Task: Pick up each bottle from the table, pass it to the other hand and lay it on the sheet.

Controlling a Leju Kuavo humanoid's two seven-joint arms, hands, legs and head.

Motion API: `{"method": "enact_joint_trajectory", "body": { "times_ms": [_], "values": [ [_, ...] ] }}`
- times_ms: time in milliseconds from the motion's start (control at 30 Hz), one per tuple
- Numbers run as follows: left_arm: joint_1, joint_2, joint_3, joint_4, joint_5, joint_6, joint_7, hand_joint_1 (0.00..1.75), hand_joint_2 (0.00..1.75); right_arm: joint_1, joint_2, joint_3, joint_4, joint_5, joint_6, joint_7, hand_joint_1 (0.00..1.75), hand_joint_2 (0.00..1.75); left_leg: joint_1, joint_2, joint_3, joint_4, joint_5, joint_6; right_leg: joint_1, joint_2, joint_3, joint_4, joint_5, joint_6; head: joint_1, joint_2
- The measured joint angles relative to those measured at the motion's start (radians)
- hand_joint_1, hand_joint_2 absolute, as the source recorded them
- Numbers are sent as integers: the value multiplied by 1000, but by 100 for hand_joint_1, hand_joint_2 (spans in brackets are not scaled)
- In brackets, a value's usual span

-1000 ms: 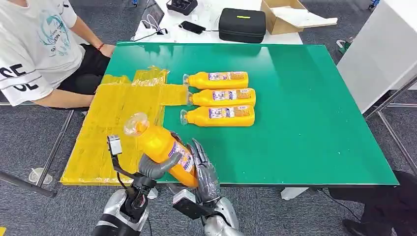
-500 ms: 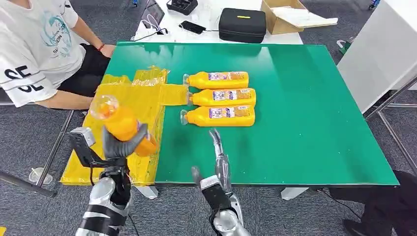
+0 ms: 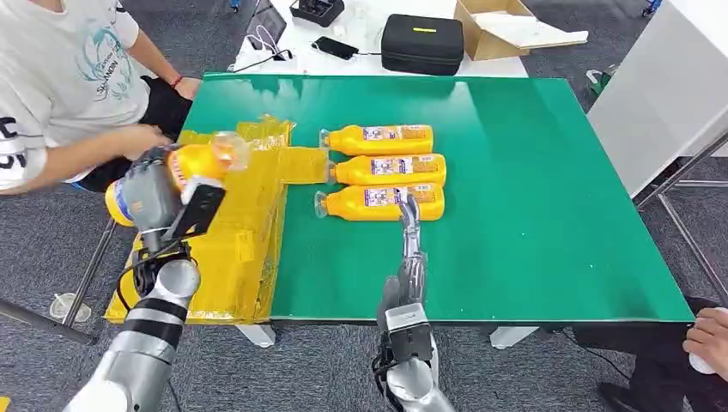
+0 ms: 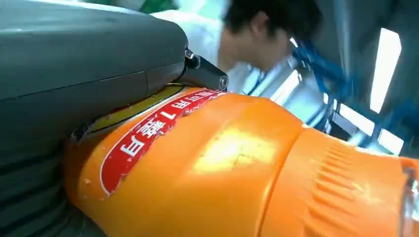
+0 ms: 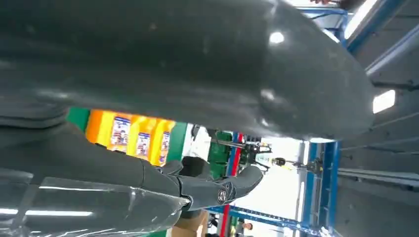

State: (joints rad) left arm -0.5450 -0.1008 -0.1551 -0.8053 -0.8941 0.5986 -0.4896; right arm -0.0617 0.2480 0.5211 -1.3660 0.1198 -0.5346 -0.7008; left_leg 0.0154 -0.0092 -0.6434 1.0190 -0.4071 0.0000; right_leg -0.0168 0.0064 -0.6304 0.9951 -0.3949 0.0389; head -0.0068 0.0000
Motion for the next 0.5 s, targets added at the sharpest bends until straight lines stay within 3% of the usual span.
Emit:
{"method": "enact_joint_trajectory", "body": {
  "times_ms": [100,233,500],
  "values": [
    [-43,31,-28,94,-86,-22,27,175,175,1,0,0,-7,3,26,0,0,0,0,1,0,0,0,0,0,0,-1,0,0,0,0,0],
    [-95,81,-88,210,-218,-176,50,175,175,1,0,-2,-8,7,74,0,0,0,0,0,0,0,0,0,0,0,-1,0,0,0,0,0],
    [-145,142,-137,344,-234,-394,42,175,175,1,2,-5,-5,13,121,0,0,0,0,1,0,0,0,0,0,0,-1,0,0,0,0,0]
  ]
}}
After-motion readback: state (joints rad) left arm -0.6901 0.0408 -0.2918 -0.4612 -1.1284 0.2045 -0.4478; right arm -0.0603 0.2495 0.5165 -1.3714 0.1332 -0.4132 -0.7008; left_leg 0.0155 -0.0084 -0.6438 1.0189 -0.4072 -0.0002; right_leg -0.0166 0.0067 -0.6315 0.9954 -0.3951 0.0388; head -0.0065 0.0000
